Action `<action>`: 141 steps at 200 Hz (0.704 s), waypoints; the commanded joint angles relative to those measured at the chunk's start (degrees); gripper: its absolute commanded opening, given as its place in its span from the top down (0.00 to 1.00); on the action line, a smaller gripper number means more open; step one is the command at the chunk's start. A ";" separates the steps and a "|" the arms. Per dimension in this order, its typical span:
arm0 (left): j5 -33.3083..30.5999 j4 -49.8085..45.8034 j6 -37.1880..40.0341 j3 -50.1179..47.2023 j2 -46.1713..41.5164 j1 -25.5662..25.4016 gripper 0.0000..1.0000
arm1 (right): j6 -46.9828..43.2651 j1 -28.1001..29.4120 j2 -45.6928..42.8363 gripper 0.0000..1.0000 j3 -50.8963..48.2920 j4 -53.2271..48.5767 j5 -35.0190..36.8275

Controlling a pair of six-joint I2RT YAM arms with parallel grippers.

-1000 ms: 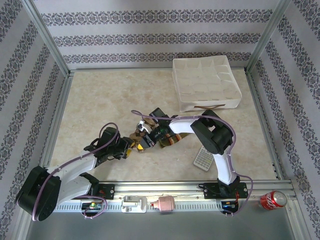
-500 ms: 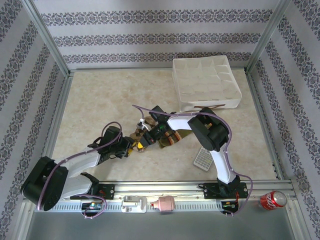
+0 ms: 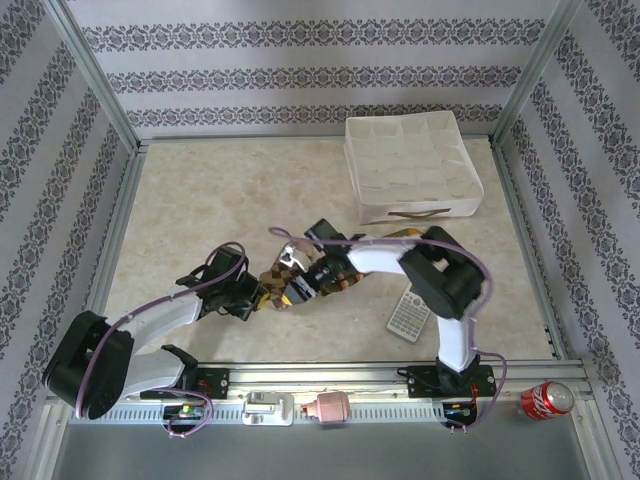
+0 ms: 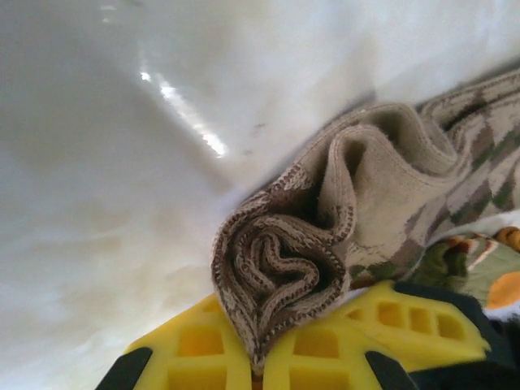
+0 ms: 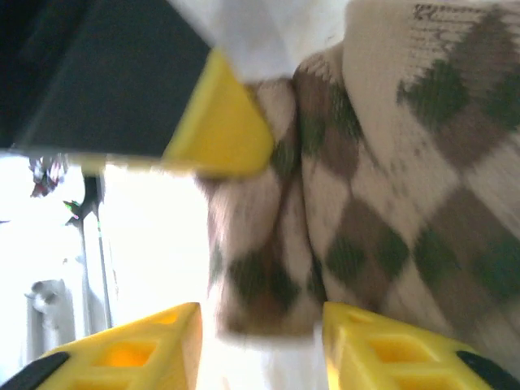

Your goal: Roll the socks

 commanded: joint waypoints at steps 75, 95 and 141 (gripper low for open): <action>-2.40 -20.82 -4.32 -0.20 -1.75 -0.50 1.00 | -28.67 27.10 -11.70 0.44 -11.85 21.30 55.30; -2.12 -20.41 -4.06 0.33 -0.92 -0.50 1.00 | -31.88 29.12 -8.23 0.46 -9.90 22.32 58.90; -1.99 -19.62 -3.88 0.33 -0.54 -0.52 1.00 | -35.61 30.25 -3.17 0.50 -7.16 22.41 60.73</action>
